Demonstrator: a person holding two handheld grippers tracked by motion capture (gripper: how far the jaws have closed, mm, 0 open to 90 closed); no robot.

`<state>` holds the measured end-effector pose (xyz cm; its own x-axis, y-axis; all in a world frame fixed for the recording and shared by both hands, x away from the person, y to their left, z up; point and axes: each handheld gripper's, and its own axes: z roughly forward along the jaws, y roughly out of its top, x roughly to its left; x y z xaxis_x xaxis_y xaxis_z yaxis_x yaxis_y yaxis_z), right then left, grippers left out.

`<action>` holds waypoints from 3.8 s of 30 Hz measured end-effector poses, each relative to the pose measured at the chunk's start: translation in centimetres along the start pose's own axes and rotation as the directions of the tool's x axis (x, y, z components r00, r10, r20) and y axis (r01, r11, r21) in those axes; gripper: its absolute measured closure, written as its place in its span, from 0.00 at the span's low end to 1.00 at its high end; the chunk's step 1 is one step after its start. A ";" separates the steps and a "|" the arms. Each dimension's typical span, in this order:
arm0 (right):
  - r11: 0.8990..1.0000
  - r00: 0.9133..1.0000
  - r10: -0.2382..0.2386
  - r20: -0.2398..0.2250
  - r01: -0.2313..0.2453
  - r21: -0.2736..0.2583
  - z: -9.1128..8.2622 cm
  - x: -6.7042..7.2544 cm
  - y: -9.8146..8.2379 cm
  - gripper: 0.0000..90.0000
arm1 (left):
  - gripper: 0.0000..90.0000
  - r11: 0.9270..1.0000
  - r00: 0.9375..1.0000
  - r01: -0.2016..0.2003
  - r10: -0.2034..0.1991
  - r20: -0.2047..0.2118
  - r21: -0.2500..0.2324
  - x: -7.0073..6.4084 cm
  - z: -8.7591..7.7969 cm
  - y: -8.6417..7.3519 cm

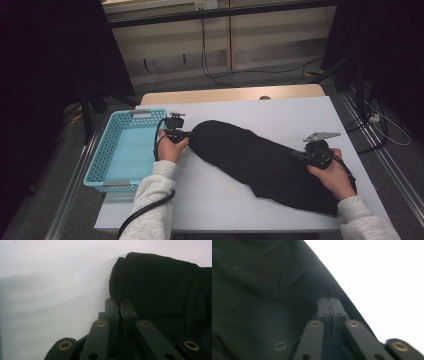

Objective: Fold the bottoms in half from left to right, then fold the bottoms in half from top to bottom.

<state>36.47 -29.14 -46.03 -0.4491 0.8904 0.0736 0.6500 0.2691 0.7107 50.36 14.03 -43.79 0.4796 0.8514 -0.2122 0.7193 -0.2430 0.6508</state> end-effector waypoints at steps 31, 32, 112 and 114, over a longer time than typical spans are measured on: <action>0.996 0.999 0.008 -0.032 -0.011 -0.087 -1.0 1.8 -0.3 0.41 | 0.96 1.000 0.999 0.018 -0.018 -0.036 -0.010 -0.6 -2.3 1.9; 0.996 0.999 0.012 -0.036 -0.015 -0.089 -1.0 1.9 -0.3 0.39 | 0.96 1.000 0.999 0.020 -0.020 -0.037 -0.009 -0.7 -2.5 2.1; 0.992 0.997 0.025 -0.072 -0.033 -0.122 -1.2 3.0 -0.1 0.17 | 0.96 0.999 0.994 -0.046 0.046 0.095 -0.002 -3.6 -3.6 2.0; 0.992 0.997 0.025 -0.071 -0.034 -0.121 -1.2 3.0 -0.1 0.18 | 0.96 0.998 0.992 -0.058 0.059 0.110 -0.007 -3.9 -3.2 1.6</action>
<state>34.28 -26.93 -45.04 -0.4752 0.8685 0.1413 0.5859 0.1925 0.7871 47.97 11.80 -39.55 0.5733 0.7795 -0.2523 0.6864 -0.2888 0.6674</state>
